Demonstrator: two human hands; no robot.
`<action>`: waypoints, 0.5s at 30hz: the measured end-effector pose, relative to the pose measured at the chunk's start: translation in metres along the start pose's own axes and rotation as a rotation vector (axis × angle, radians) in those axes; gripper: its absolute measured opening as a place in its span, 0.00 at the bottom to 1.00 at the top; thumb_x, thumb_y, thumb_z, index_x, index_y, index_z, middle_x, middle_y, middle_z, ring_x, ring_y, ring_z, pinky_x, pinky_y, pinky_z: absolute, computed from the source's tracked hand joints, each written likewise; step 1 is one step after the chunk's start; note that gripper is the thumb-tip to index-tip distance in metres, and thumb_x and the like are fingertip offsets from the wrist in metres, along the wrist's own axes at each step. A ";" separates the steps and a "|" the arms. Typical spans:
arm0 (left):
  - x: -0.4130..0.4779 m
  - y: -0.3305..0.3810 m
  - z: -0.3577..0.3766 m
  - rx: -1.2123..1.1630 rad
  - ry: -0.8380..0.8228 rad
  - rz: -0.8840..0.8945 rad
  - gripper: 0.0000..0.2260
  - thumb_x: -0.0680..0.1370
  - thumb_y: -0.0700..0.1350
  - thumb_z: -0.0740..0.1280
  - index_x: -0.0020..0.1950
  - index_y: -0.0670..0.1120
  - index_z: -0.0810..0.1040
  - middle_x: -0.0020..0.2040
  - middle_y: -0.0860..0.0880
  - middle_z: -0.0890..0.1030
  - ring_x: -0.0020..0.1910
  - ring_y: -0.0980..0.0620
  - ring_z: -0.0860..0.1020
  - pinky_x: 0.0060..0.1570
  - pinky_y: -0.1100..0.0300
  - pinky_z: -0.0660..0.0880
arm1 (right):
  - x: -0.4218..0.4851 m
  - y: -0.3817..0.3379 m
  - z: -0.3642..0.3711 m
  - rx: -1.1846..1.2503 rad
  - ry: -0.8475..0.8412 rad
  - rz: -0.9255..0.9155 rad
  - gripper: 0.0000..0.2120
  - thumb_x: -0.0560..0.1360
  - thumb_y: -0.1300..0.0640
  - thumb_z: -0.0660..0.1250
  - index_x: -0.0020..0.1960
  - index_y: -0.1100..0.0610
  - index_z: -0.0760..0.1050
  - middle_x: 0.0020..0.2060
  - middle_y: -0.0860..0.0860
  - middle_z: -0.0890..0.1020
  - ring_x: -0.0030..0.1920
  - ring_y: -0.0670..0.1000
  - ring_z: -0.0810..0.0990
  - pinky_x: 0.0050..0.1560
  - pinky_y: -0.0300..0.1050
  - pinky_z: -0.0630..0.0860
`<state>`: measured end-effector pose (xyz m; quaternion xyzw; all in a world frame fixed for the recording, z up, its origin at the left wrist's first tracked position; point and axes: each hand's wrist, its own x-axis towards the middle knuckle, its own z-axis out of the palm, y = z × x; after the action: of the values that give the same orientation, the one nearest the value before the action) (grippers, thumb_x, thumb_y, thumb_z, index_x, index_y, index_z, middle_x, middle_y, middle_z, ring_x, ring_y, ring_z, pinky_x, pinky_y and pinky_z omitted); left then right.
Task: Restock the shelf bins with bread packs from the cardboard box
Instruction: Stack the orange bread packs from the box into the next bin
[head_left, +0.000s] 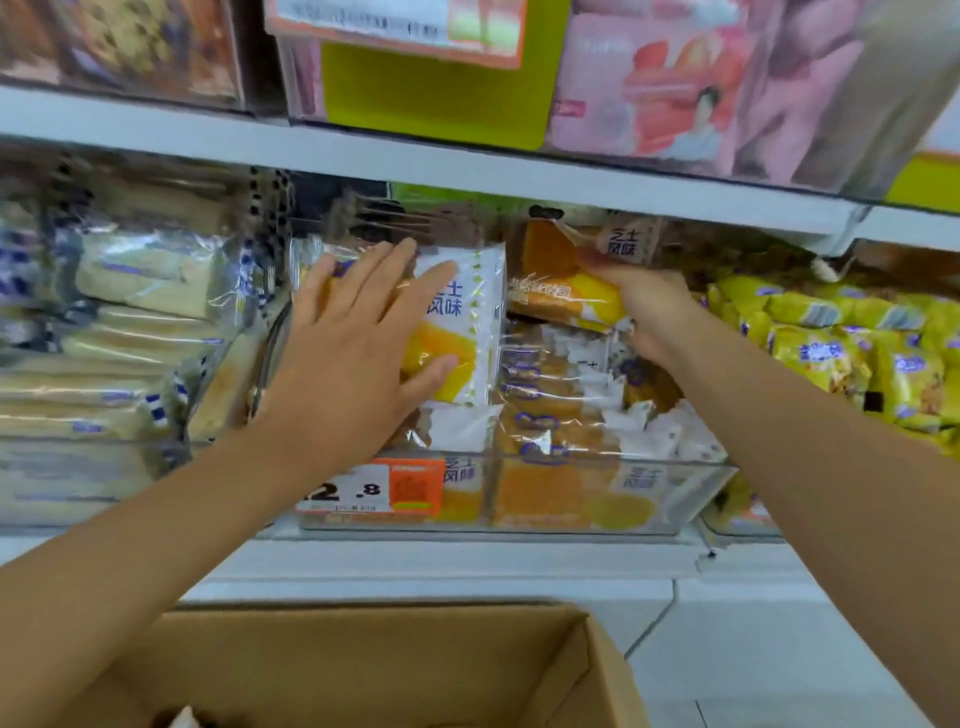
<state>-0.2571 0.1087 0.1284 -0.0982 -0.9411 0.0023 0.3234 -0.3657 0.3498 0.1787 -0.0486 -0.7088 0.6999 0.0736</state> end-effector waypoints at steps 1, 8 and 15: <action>0.000 0.000 0.000 -0.005 0.001 0.000 0.29 0.79 0.64 0.51 0.78 0.54 0.57 0.79 0.47 0.60 0.78 0.48 0.58 0.76 0.43 0.50 | 0.002 0.000 0.003 -0.061 -0.022 0.006 0.45 0.58 0.46 0.83 0.68 0.61 0.70 0.63 0.53 0.78 0.64 0.54 0.76 0.68 0.51 0.67; -0.002 0.002 -0.001 -0.023 0.018 0.008 0.29 0.79 0.63 0.51 0.78 0.53 0.58 0.78 0.47 0.62 0.77 0.48 0.60 0.75 0.45 0.48 | 0.013 0.003 0.003 -0.412 -0.121 -0.076 0.32 0.75 0.45 0.69 0.73 0.59 0.65 0.72 0.54 0.69 0.73 0.53 0.66 0.71 0.40 0.61; -0.001 0.002 0.000 -0.027 0.043 0.013 0.28 0.79 0.62 0.53 0.78 0.53 0.59 0.77 0.46 0.64 0.76 0.47 0.61 0.75 0.44 0.50 | 0.009 0.016 -0.004 -0.596 0.014 -0.135 0.36 0.68 0.34 0.71 0.59 0.65 0.75 0.57 0.58 0.80 0.59 0.58 0.78 0.57 0.47 0.75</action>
<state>-0.2559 0.1100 0.1272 -0.1089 -0.9333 -0.0104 0.3421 -0.3747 0.3553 0.1631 -0.0259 -0.8839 0.4544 0.1074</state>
